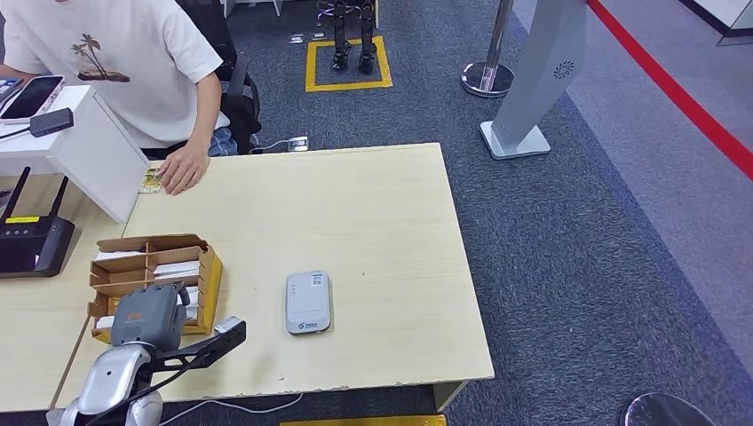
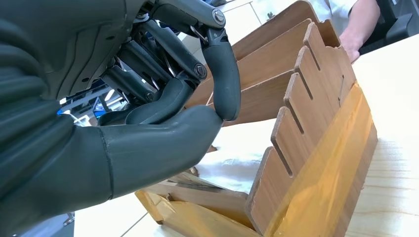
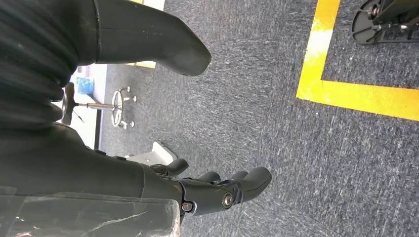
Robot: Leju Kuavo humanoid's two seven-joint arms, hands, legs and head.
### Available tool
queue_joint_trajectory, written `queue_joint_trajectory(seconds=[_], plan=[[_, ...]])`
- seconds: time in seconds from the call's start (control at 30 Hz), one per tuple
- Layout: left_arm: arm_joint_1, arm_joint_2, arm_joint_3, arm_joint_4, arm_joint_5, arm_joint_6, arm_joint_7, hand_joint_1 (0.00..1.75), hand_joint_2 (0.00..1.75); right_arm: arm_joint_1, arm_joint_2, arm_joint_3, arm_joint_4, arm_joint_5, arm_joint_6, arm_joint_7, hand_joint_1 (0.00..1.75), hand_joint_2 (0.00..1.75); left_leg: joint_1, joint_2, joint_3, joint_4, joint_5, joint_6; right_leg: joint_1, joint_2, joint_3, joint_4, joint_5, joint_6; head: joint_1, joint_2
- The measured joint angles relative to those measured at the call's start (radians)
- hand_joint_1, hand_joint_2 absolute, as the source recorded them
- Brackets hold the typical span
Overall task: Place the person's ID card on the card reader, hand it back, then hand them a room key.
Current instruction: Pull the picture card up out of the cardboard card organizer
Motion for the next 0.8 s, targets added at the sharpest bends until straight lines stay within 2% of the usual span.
queue_joint_trajectory(seconds=[0.2,0.3,0.33,0.4,0.43,0.53,0.8], plan=[[-0.007,0.0,0.0,0.0,0.0,-0.001,0.0,1.75,1.75,0.0,0.0,0.001,0.001,0.0,0.0,0.0,0.0,1.75,0.0,0.0,0.0,0.0,0.0,0.0,0.0,0.0,0.0,0.0,0.0,0.0,0.0,0.0],[-0.011,0.0,0.0,0.0,0.0,0.0,0.0,0.44,1.75,0.0,0.0,0.001,0.001,0.0,0.0,0.0,0.0,1.75,0.0,0.0,0.0,0.0,0.0,0.0,0.0,0.0,0.0,0.0,0.0,0.0,0.0,0.0],[-0.012,0.0,0.0,0.0,0.0,0.003,0.0,0.0,1.31,0.0,0.0,0.001,0.001,0.0,0.0,0.0,0.0,1.75,0.0,0.0,0.0,0.0,0.0,0.0,0.0,0.0,0.0,0.0,0.0,0.0,0.0,0.0],[-0.016,-0.001,0.0,0.0,0.0,0.014,0.004,0.0,0.44,0.0,0.0,0.002,0.001,0.0,0.0,0.0,0.0,1.75,0.0,0.0,0.0,0.0,0.0,0.0,0.0,0.0,0.0,0.0,0.0,0.0,0.0,0.0],[-0.019,-0.002,0.0,0.0,0.0,0.018,0.008,0.0,0.44,0.0,0.0,0.002,0.001,0.0,0.0,0.0,0.0,1.75,0.0,0.0,0.0,0.0,0.0,0.0,0.0,0.0,0.0,0.0,0.0,0.0,0.0,0.0],[-0.028,-0.008,0.0,0.0,0.0,0.021,0.018,0.0,1.75,0.0,0.0,0.003,0.001,0.0,0.001,0.001,0.0,1.75,0.0,0.0,0.0,0.0,0.0,0.0,0.0,0.0,0.0,0.0,0.0,0.0,0.0,0.0],[-0.032,-0.03,0.0,-0.007,0.0,0.049,0.012,0.0,1.75,0.0,0.0,0.006,0.004,0.0,0.003,0.002,0.0,1.75,0.0,0.0,0.0,0.0,0.0,0.0,0.0,0.0,0.0,0.0,0.0,0.0,0.0,0.0]])
